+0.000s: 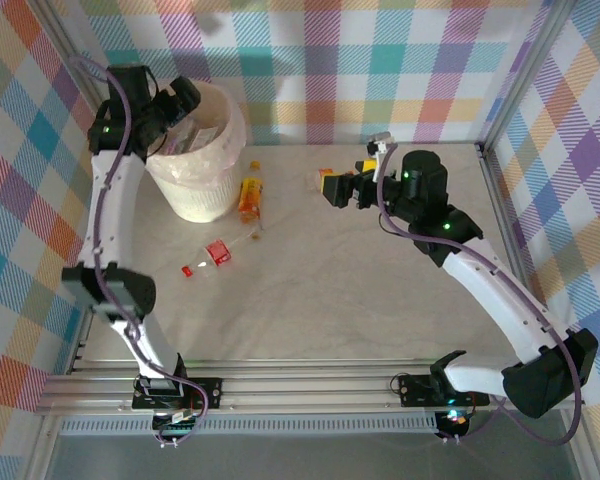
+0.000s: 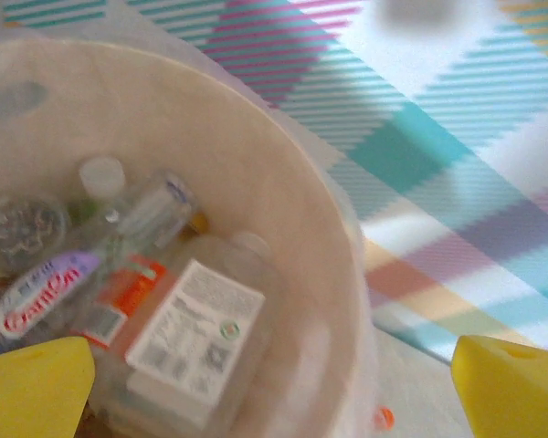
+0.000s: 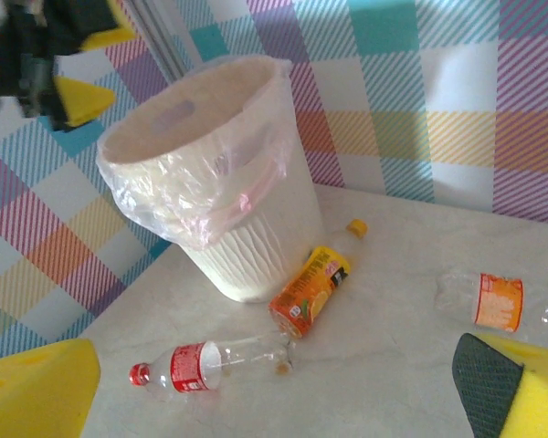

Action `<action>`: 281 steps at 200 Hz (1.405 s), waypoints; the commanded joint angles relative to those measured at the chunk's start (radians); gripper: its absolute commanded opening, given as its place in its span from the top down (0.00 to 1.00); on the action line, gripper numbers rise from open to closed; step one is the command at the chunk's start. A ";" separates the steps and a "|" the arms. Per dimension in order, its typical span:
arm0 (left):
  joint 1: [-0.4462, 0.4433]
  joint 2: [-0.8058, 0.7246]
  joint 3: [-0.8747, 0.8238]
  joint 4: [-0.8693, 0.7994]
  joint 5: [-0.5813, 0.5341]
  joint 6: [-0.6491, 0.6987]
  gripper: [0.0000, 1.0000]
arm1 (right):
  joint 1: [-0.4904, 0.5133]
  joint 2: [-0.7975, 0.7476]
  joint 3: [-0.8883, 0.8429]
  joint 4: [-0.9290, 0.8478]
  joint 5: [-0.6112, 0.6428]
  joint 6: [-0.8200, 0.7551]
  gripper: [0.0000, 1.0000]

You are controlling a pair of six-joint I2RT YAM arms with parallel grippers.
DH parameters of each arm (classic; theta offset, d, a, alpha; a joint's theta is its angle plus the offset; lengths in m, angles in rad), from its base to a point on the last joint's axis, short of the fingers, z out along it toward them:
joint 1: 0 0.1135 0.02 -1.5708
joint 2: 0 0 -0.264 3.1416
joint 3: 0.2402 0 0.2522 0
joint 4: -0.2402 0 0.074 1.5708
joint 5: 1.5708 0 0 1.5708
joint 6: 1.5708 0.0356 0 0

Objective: Put the plastic bottles in the bin

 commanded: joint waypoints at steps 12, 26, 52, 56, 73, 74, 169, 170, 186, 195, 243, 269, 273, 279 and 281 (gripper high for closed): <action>-0.111 -0.254 -0.261 0.091 0.130 0.179 0.00 | 0.006 -0.018 -0.045 0.008 0.025 0.028 0.00; -0.184 -0.311 -0.358 0.032 0.055 0.280 0.00 | 0.006 -0.022 -0.066 0.008 0.043 0.043 0.00; -0.287 -0.371 -0.529 -0.080 0.076 0.494 0.00 | 0.006 -0.053 -0.123 0.004 0.086 0.077 0.00; -0.304 -0.372 -0.546 -0.110 0.067 0.519 0.00 | 0.006 -0.060 -0.135 0.003 0.093 0.079 0.00; -0.366 -0.361 -0.615 -0.190 -0.035 0.586 0.00 | 0.006 -0.097 -0.188 0.002 0.116 0.091 0.00; -0.369 -0.360 -0.621 -0.191 -0.041 0.587 0.00 | 0.006 -0.099 -0.192 0.002 0.116 0.092 0.00; -0.410 0.087 -0.630 -0.186 -0.323 0.716 0.01 | 0.008 -0.253 -0.517 0.153 0.046 0.126 0.00; -0.410 0.092 -0.628 -0.183 -0.324 0.719 0.01 | 0.008 -0.253 -0.517 0.153 0.046 0.126 0.00; -0.410 0.165 -0.604 -0.139 -0.342 0.770 0.02 | 0.008 -0.251 -0.523 0.156 0.055 0.127 0.00; -0.410 0.207 -0.586 -0.123 -0.361 0.794 0.03 | 0.008 -0.248 -0.522 0.153 0.067 0.129 0.00; -0.407 0.340 -0.548 -0.061 -0.363 0.857 0.09 | 0.008 -0.252 -0.520 0.118 0.123 0.127 0.00; -0.407 0.367 -0.548 -0.042 -0.319 0.853 0.19 | 0.008 -0.267 -0.521 0.099 0.142 0.123 0.00; -0.407 0.368 -0.547 -0.042 -0.311 0.851 0.21 | 0.008 -0.269 -0.521 0.096 0.145 0.122 0.00; -0.408 0.365 -0.547 -0.043 -0.303 0.847 0.24 | 0.008 -0.271 -0.523 0.095 0.148 0.122 0.00; -0.407 0.363 -0.547 -0.044 -0.299 0.845 0.25 | 0.008 -0.273 -0.523 0.095 0.149 0.121 0.00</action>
